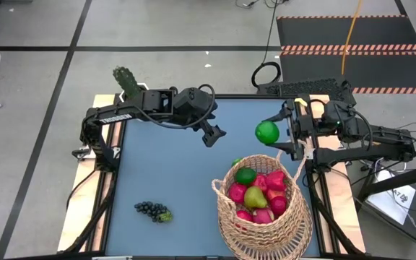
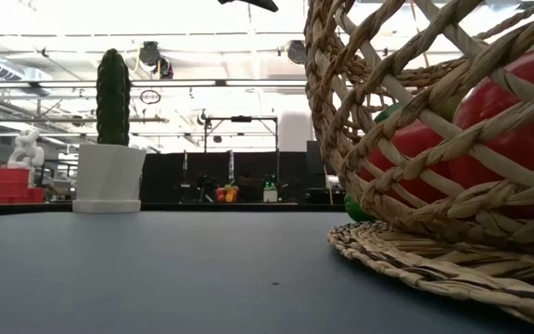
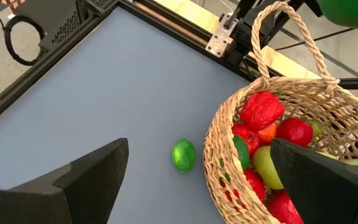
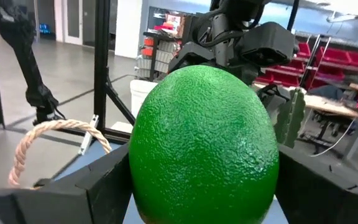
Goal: Build produce basket
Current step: Put the green lime into the brown basket
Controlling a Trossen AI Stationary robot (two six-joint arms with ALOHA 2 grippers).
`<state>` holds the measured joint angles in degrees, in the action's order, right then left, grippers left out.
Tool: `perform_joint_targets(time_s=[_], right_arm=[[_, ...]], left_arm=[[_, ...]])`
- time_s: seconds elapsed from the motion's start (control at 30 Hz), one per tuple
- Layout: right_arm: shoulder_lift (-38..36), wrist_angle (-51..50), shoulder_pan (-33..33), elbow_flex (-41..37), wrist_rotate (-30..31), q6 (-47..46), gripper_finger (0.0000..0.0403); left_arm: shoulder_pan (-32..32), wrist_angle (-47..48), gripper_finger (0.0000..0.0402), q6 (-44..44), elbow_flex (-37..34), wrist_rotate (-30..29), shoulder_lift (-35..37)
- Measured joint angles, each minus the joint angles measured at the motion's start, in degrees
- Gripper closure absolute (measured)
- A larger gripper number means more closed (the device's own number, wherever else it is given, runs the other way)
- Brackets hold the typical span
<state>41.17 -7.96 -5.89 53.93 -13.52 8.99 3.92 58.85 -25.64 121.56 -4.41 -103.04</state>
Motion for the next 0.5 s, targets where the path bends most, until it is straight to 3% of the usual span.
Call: perform_joint_targets(time_s=[0.5], right_arm=[[1.90,1.21,3.22,1.64,0.22,-17.91,0.0083]], left_arm=[[0.00,-0.01,0.0012,-0.08,0.00,-0.01,0.00]])
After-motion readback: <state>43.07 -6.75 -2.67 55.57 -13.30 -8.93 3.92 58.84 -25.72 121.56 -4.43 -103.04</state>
